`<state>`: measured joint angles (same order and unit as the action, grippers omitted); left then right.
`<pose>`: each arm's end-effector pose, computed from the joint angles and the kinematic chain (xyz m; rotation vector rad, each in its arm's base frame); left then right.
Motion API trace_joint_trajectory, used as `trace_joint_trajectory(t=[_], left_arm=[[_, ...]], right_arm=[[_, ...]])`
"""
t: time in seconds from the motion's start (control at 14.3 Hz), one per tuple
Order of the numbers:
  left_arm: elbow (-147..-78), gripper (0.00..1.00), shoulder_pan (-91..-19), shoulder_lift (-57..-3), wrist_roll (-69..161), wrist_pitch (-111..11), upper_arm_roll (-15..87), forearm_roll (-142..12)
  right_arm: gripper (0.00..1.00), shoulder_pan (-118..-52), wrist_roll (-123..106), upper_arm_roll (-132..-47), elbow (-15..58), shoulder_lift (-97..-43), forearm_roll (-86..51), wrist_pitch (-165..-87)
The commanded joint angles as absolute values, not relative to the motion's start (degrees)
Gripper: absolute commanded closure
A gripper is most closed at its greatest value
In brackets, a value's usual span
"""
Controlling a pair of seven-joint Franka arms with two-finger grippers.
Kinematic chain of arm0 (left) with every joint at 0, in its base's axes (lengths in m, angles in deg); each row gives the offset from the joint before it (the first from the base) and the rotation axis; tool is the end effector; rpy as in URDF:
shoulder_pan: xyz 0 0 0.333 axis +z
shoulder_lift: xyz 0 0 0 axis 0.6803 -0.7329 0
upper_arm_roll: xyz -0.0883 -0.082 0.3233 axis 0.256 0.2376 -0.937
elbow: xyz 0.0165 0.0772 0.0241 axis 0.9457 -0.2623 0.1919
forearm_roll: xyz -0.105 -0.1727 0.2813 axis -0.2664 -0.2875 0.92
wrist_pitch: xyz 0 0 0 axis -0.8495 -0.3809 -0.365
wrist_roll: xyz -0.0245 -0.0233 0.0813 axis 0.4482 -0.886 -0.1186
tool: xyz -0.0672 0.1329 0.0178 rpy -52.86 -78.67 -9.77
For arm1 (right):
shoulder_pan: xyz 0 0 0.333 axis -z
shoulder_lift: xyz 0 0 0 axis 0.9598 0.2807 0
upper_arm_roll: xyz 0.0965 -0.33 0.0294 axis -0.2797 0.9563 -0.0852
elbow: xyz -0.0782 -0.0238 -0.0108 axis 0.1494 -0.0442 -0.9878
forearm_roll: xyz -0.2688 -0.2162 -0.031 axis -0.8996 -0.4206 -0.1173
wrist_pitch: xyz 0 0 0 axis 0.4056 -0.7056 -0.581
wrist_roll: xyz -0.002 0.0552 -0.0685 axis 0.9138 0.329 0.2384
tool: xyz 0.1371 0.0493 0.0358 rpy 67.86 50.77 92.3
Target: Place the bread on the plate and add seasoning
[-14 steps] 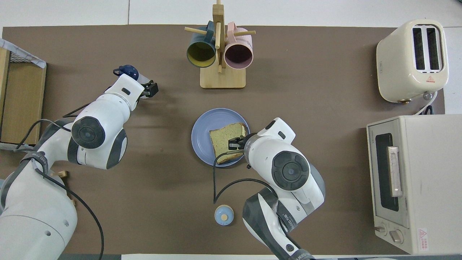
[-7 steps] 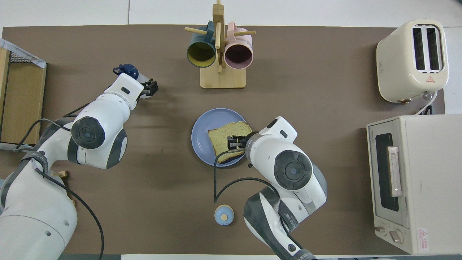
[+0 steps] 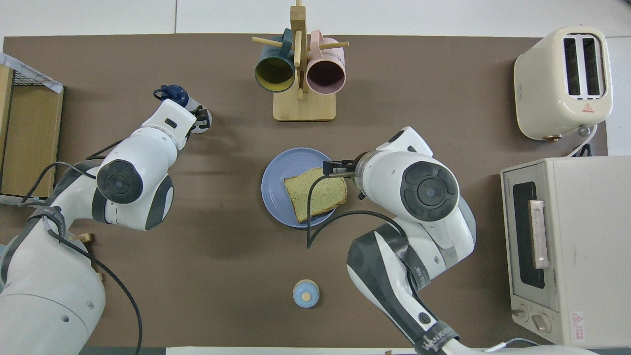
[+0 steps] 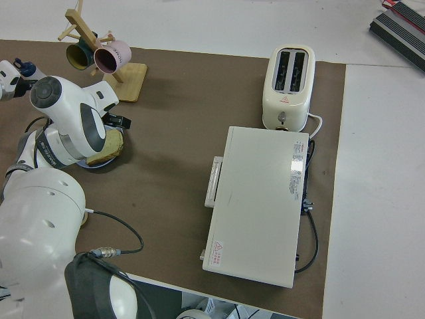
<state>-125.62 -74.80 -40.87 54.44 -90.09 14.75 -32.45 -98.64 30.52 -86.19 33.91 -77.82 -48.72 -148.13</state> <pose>0.6018 -0.1673 0.3472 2.9178 0.0104 0.9745 0.5085 0.2765 0.4308 -2.9759 0.0520 -0.3681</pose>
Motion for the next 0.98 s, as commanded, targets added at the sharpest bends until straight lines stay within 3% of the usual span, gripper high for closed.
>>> trace_joint_trajectory(t=[0.0,0.56,0.91], left_arm=[[-124.8,1.0,-74.9,-42.1,54.6,-91.1,13.6,-31.2],[-121.7,1.0,-74.0,-40.9,54.2,-86.0,13.6,-31.2],[-120.0,1.0,-74.0,-37.3,54.3,-79.0,13.8,-31.3]], right_arm=[[0.0,-98.6,29.9,-86.9,32.4,-78.7,-48.7,-145.7],[0.0,-100.1,28.8,-87.3,31.5,-81.3,-47.9,-141.9],[0.0,-100.2,28.9,-87.4,20.3,-80.5,-38.7,-129.8]])
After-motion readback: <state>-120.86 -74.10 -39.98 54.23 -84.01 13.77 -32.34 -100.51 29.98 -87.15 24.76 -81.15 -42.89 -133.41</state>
